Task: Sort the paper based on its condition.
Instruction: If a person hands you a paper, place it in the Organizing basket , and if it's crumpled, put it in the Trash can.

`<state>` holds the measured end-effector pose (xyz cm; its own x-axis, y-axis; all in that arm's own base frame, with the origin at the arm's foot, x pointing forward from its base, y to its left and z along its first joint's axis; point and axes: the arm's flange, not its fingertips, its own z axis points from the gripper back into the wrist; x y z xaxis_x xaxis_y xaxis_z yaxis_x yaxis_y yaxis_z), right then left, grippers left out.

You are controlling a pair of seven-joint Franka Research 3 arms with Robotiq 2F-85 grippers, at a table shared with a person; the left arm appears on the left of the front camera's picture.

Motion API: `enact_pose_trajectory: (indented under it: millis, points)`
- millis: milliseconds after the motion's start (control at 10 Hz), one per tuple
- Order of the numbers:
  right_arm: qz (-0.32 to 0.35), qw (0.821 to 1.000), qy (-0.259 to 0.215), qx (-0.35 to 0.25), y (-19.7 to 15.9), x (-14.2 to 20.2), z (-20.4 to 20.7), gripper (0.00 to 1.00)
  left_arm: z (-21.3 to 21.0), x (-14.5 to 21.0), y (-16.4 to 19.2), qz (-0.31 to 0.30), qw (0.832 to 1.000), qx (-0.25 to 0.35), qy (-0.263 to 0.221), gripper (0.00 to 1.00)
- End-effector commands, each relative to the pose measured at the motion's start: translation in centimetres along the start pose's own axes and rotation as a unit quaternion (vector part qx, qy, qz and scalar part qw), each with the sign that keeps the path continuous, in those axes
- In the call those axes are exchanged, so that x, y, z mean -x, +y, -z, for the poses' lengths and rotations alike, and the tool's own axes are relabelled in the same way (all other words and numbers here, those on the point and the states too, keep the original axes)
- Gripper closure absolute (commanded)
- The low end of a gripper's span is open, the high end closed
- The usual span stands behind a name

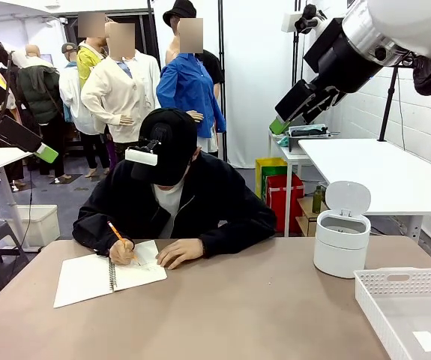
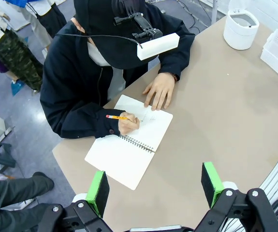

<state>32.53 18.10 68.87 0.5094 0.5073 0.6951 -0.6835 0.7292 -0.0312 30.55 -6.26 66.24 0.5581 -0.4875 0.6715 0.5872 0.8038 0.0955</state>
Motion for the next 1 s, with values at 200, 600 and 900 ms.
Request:
enact_pose_trajectory:
  millis: [200,600,900]
  points:
    - [0.001,1.0,0.0,-0.001,0.0,0.03,0.04,0.0,0.01,0.0,0.01,0.0,1.0,0.0,0.0,0.0]
    - [0.001,1.0,0.0,-0.001,0.0,0.03,0.04,0.0,0.01,0.0,0.01,0.0,1.0,0.0,0.0,0.0]
    - [0.001,1.0,0.0,-0.001,0.0,0.03,0.04,0.0,0.01,0.0,0.01,0.0,1.0,0.0,0.0,0.0]
